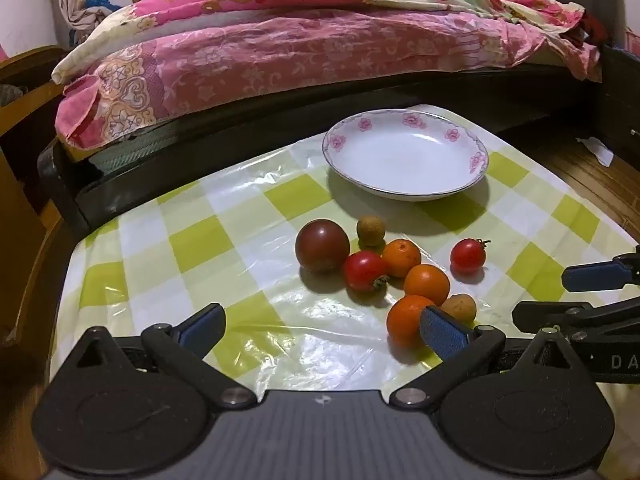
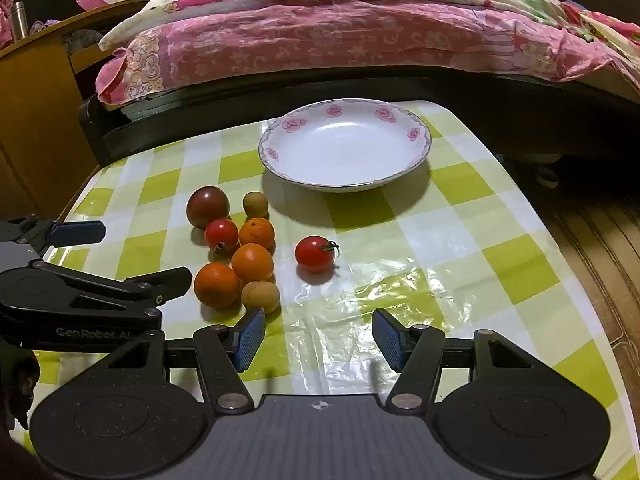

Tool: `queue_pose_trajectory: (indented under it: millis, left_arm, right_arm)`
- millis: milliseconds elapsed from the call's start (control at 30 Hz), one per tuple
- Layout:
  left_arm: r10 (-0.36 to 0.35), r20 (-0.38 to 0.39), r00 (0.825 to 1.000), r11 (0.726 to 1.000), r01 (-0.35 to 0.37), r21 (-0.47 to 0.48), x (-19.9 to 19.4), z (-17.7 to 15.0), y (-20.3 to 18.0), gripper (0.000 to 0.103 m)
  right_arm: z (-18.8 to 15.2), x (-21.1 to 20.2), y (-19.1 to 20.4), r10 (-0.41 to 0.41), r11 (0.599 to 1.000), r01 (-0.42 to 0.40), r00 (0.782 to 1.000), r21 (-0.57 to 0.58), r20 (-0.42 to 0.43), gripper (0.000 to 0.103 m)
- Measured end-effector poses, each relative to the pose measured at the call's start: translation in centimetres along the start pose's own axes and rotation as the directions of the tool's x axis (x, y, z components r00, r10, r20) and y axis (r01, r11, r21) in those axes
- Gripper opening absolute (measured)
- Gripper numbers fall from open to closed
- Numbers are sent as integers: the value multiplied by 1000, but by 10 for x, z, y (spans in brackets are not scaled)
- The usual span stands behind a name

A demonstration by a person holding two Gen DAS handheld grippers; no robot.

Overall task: Organize fruits
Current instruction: 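Grasp a mandarin orange with the left tool while the right grasps a small brown fruit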

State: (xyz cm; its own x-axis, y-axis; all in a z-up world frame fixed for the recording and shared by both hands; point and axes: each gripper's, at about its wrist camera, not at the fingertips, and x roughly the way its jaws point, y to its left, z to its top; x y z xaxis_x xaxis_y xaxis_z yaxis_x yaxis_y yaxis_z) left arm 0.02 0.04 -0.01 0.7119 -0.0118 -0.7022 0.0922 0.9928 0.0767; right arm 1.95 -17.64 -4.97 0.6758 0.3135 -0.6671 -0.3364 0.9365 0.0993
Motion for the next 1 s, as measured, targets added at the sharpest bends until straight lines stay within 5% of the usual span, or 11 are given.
queue_pose_trajectory:
  millis: [333, 1000]
  left_arm:
    - [-18, -21, 1000, 1000, 19, 21, 2, -9, 8, 103]
    - [-46, -52, 998, 995, 51, 87, 6, -13, 9, 103]
  right_arm:
    - [6, 3, -2, 41, 999, -41, 999, -20, -3, 55]
    - [16, 39, 19, 167, 970, -178, 983, -169, -77, 29]
